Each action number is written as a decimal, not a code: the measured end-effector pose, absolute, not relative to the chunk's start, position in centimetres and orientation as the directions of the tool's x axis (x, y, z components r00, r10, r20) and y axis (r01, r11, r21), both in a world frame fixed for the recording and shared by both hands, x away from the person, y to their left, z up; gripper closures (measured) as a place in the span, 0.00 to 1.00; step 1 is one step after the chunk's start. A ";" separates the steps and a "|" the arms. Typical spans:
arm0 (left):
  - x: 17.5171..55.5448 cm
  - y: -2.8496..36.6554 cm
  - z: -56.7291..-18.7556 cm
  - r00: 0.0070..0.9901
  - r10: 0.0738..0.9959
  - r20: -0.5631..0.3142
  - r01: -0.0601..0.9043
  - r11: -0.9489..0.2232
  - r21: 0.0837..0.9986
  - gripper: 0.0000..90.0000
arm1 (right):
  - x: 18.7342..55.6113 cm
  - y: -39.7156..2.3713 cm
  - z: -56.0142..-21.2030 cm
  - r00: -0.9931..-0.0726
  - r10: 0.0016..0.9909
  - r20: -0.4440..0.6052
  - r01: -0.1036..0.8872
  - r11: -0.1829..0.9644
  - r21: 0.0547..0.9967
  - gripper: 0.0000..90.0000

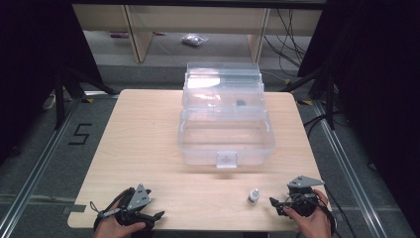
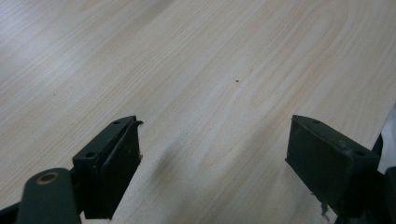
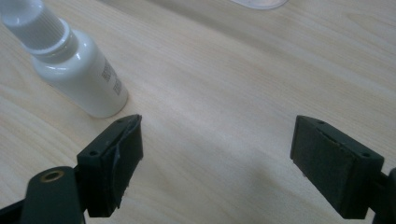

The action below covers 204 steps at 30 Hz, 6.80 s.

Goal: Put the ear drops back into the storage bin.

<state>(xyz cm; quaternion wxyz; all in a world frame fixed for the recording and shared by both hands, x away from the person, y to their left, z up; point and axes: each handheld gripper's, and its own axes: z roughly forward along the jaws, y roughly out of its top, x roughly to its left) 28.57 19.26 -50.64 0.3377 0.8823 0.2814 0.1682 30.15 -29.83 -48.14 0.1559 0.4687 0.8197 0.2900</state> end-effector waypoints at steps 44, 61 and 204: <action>28.6 19.1 -50.7 0.790 0.605 0.103 0.384 -0.618 0.686 0.19 | 29.5 -26.2 -45.7 -0.676 0.737 -0.033 0.609 0.583 0.537 0.27; 28.7 19.2 -50.7 0.792 0.602 0.105 0.383 -0.623 0.682 0.19 | 30.7 -22.7 -45.1 -0.768 0.637 -0.068 0.564 0.723 0.400 0.30; 28.6 19.1 -50.8 0.795 0.600 0.096 0.385 -0.619 0.685 0.19 | 50.3 -20.6 -35.5 -0.760 0.644 -0.085 0.620 0.758 0.200 0.67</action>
